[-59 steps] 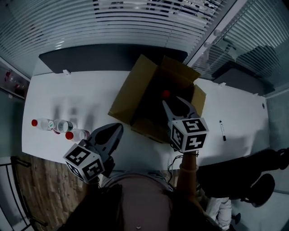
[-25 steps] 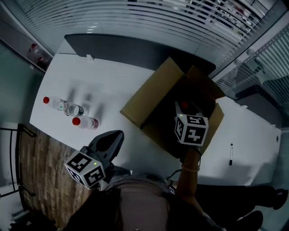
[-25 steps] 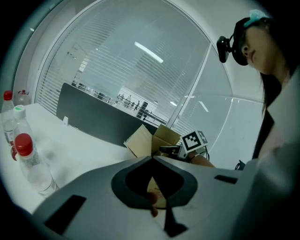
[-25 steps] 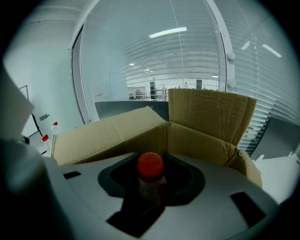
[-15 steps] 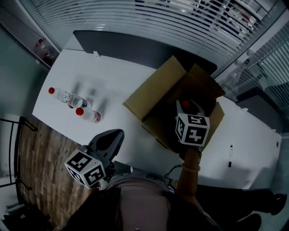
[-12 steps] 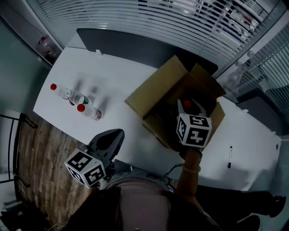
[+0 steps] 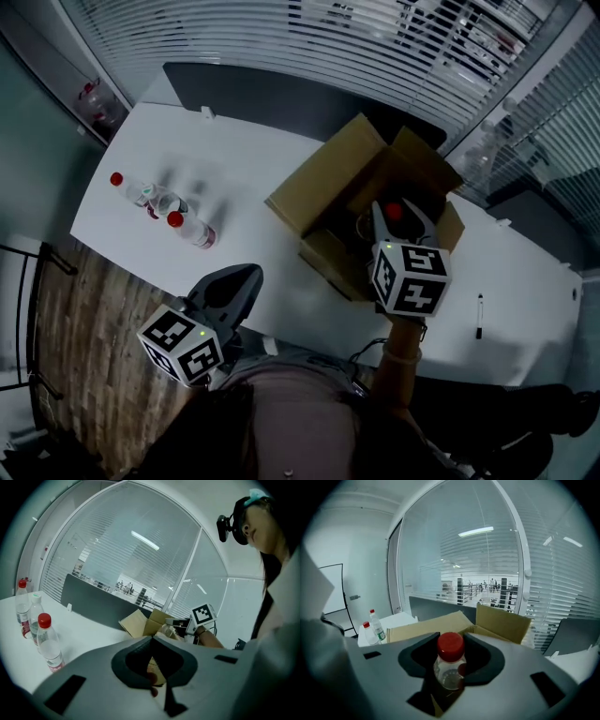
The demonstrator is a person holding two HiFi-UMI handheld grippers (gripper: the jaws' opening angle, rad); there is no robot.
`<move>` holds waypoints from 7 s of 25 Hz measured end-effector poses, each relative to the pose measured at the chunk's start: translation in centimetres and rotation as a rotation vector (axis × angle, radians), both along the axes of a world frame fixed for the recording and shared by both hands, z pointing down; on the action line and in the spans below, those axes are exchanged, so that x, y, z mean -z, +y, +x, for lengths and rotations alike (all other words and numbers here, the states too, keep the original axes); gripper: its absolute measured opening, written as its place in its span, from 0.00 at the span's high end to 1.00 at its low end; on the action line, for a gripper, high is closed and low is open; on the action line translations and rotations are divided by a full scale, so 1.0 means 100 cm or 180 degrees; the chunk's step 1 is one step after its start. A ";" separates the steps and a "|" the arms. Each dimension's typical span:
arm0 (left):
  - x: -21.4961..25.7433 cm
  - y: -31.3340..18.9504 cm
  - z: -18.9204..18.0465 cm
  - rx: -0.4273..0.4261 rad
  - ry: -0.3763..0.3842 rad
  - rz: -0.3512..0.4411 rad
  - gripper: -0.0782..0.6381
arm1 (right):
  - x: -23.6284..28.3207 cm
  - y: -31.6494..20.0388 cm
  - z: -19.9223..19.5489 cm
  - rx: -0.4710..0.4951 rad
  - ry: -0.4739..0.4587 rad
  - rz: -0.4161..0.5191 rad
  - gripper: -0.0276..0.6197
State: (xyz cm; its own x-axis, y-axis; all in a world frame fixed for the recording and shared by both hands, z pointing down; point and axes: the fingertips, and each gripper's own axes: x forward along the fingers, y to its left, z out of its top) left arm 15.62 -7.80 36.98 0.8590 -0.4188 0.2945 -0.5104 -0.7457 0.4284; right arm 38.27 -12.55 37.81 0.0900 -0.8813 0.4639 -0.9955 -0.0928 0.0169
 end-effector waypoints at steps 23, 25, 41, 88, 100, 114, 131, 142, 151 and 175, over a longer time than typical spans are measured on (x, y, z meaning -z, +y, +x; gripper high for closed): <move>0.018 0.002 -0.075 -0.0848 0.0362 0.0120 0.88 | 0.137 0.085 -0.091 -0.0556 0.0646 0.0698 0.70; 0.018 0.004 -0.082 -0.0873 0.0380 0.0105 0.88 | 0.141 0.091 -0.101 -0.0575 0.0671 0.0704 0.70; 0.011 0.026 -0.143 -0.1033 0.0351 0.0077 0.88 | 0.122 0.128 -0.164 -0.0734 0.0645 0.0614 0.70; 0.019 0.001 -0.279 0.1154 0.0170 0.0200 0.88 | -0.051 -0.019 -0.356 0.1640 0.0223 -0.0287 0.70; 0.019 0.003 -0.298 0.1265 0.0112 0.0198 0.88 | -0.075 -0.021 -0.375 0.1726 0.0170 -0.0454 0.69; 0.016 -0.014 -0.289 0.0818 0.0157 0.0262 0.88 | -0.091 -0.015 -0.376 0.1556 0.0110 -0.0448 0.69; 0.016 -0.025 -0.288 0.0004 0.0199 0.0298 0.88 | -0.061 0.000 -0.366 0.0993 0.0219 -0.0165 0.69; 0.011 -0.004 -0.291 -0.0296 0.0264 0.0338 0.88 | -0.043 0.038 -0.367 0.0570 -0.0108 0.0162 0.70; 0.016 0.045 -0.291 -0.0403 0.0172 0.0284 0.88 | -0.029 0.093 -0.368 0.0383 -0.0135 0.0308 0.78; 0.017 0.219 -0.348 -0.0422 0.0216 0.0289 0.88 | -0.037 0.267 -0.437 0.0424 -0.0151 0.0142 0.88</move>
State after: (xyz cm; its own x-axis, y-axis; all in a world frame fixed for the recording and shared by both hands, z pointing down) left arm -19.17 14.13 35.29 0.9251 -0.3226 0.2002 -0.3771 -0.8417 0.3864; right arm -5.39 14.18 41.46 -0.0503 -0.9039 0.4248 -0.9987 0.0407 -0.0316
